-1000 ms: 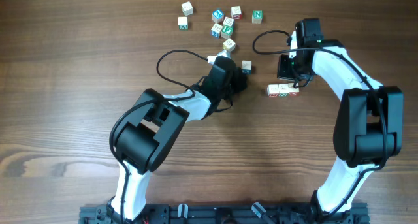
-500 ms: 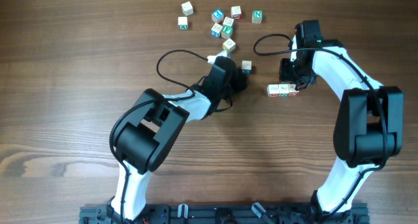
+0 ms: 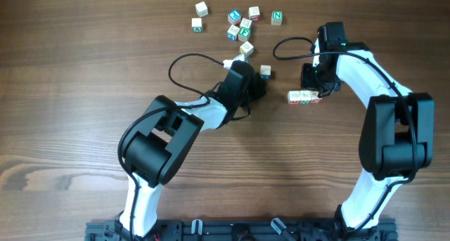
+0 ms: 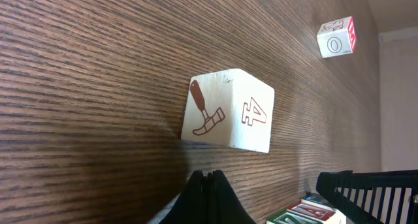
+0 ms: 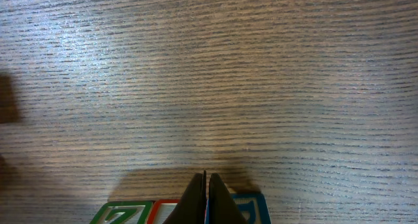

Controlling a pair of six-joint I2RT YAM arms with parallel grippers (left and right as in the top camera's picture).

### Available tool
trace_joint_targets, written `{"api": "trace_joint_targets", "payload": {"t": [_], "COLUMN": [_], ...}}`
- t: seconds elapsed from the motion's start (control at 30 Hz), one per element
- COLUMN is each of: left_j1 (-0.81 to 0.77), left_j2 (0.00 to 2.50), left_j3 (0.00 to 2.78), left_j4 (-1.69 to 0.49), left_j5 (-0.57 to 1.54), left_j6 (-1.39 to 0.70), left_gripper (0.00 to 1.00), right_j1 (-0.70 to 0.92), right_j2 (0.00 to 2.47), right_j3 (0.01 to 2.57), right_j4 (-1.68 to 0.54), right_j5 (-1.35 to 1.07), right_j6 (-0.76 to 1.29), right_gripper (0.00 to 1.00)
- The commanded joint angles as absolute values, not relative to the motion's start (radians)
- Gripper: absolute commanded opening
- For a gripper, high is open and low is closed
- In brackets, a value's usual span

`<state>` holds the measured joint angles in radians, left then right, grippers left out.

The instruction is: Form a horizontal line

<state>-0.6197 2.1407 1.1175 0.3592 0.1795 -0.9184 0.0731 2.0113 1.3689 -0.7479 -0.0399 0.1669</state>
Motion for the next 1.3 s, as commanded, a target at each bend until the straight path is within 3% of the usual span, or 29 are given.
{"api": "trace_joint_targets", "payload": {"t": [0.0,1.27], "left_j1": [-0.622,-0.622], "left_j2": [2.111,2.111], "left_j3": [1.115,1.115], "left_j4": [0.361,0.361], "left_j5": [0.162,0.162], "left_j6": [-0.893,-0.893], "left_gripper": [0.04,0.04], "right_j1": [0.075,0.075], "right_j2": [2.025,2.025], "right_j3": [1.386,1.386], "right_j4": [-0.751,-0.744], "right_j5": [-0.019,-0.022], "right_j6": [0.160,0.161], "right_gripper": [0.05,0.05]}}
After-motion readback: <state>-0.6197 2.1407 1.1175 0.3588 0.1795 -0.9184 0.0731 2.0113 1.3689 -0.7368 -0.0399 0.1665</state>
